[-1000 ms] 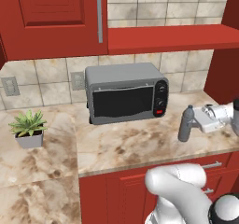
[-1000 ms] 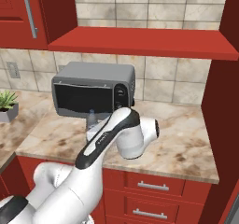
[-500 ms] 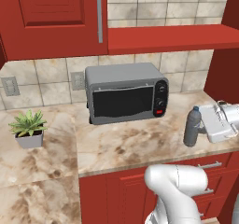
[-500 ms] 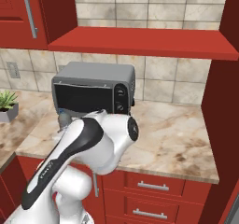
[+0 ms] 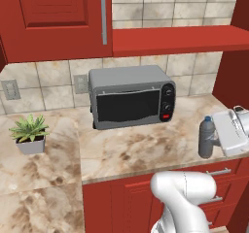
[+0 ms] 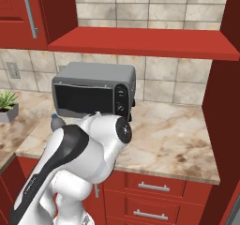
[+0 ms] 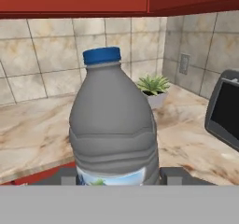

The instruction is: Take the bottled waters from the counter and place them in the freezer to freeze. Close the freezer door after placing the bottles.

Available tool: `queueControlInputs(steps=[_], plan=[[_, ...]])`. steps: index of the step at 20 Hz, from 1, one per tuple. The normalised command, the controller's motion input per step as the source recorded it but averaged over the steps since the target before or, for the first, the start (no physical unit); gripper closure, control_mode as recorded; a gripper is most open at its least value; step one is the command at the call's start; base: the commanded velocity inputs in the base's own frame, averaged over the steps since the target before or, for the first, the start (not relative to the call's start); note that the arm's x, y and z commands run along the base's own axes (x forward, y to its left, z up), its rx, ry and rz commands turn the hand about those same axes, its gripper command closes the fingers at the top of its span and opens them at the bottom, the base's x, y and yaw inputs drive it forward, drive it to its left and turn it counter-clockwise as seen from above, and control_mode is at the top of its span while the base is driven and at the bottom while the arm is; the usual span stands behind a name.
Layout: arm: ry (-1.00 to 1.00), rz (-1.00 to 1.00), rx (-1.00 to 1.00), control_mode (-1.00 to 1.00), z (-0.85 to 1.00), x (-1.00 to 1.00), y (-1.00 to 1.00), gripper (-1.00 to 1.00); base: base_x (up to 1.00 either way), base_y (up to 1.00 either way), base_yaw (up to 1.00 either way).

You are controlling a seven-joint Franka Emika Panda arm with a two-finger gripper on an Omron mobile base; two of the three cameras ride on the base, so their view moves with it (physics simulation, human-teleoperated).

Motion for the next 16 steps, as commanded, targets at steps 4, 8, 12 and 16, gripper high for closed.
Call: queueControlInputs(steps=[4, 8, 12, 16], plan=[[0.0, 0.0, 0.18, -1.0, 0.0, -0.08, -0.24, 1.0, 0.0, 0.0, 0.0], [0.0, 0.0, 0.18, -1.0, 0.0, 0.0, -0.22, 1.0, 0.0, 0.0, 0.0], [0.0, 0.0, 0.0, -1.0, 0.0, 0.0, 0.0, 1.0, 0.0, 0.0, 0.0], [0.0, 0.0, 0.0, -1.0, 0.0, 0.0, 0.0, 1.0, 0.0, 0.0, 0.0]])
